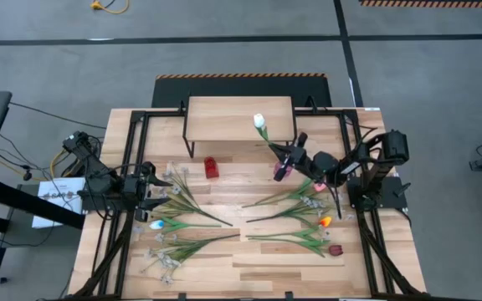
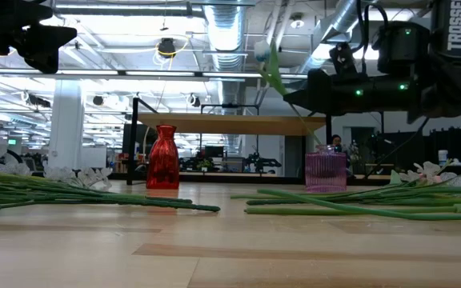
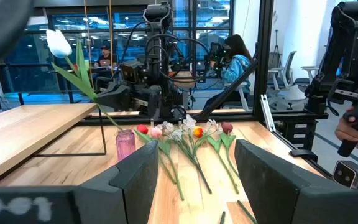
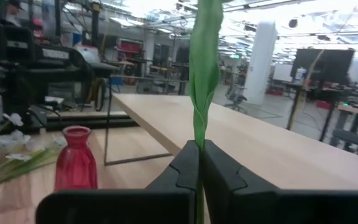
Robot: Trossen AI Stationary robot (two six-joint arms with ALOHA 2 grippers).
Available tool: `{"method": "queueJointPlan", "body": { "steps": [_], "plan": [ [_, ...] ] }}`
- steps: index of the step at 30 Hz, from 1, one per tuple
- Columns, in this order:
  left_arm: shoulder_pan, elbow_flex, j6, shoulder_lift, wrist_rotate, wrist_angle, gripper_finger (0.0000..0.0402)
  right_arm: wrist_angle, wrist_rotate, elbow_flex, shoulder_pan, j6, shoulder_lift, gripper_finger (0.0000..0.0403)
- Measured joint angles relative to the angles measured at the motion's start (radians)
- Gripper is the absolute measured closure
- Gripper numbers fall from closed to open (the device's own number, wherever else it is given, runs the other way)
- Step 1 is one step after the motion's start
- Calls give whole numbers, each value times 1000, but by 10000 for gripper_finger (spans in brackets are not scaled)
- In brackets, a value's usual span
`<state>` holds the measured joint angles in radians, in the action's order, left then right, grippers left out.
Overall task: Pick and place flowers into a vace then onto a shelf
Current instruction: Put the top white tulip into the pink vase, then put the bottom white flowers into the pink vase
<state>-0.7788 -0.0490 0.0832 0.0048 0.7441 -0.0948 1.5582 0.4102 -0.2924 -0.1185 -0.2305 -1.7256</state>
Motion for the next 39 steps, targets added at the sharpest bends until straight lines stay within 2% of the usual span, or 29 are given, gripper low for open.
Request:
{"method": "queueJointPlan", "body": {
  "steps": [5, 11, 14, 22, 34, 39],
  "plan": [
    [0, 0, -1, 0, 0, 0, 198, -4, 82, 13, 29, -9, 0, 378],
    [0, 0, -1, 0, 0, 0, 198, 7, 98, 54, 71, -13, 14, 363],
    [0, 0, -1, 0, 0, 0, 198, 10, 159, 59, 101, -26, 38, 357],
    [0, 0, -1, 0, 0, -1, 198, 12, 321, 81, 186, -144, 138, 344],
    [0, 0, -1, 0, 1, -1, 198, 7, 442, 89, 352, -267, 308, 322],
    [0, 0, -1, 0, -3, -1, 198, -84, 496, 89, 442, -271, 419, 326]
  ]
}}
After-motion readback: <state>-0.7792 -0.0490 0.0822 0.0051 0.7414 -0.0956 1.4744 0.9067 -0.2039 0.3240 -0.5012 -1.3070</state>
